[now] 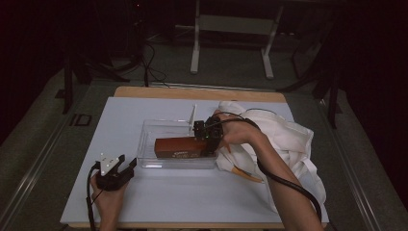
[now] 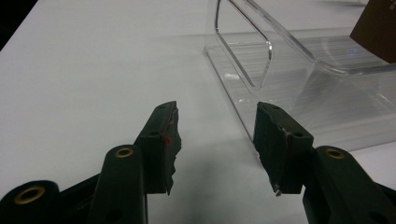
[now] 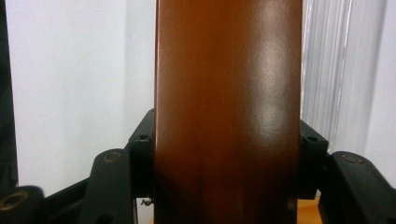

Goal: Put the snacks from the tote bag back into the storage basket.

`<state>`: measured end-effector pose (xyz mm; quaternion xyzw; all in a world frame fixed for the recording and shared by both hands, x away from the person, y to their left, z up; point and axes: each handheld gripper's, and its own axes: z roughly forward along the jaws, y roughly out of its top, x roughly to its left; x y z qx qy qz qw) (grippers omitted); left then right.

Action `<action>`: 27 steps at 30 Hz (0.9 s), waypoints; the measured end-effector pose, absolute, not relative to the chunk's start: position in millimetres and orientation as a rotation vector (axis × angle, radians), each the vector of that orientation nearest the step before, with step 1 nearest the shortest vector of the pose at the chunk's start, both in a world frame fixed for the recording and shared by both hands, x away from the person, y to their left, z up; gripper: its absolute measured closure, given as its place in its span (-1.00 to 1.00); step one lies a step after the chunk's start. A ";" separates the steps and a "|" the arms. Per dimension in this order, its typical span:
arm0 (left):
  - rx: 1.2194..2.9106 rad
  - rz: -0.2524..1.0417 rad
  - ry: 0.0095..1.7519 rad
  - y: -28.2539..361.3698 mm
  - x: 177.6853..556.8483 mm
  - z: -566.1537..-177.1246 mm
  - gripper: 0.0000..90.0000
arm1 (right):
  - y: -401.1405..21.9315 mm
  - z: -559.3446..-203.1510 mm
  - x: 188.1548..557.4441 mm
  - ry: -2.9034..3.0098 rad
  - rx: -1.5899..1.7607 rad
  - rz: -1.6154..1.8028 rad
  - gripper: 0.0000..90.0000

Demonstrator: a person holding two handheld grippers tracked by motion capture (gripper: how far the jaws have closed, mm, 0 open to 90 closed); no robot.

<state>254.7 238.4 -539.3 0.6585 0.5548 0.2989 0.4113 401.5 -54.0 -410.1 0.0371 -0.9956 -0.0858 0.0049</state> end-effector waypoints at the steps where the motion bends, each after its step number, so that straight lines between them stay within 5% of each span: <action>1: 1.657 0.752 1.396 238.5 254.7 -539.4 0.13 | -53.9 -410.7 401.6 -3.117 0.113 -0.270 -0.06; 27: 1.658 0.752 1.394 238.5 254.5 -539.3 0.13 | -47.3 -414.4 401.8 -3.105 0.105 -0.274 -0.10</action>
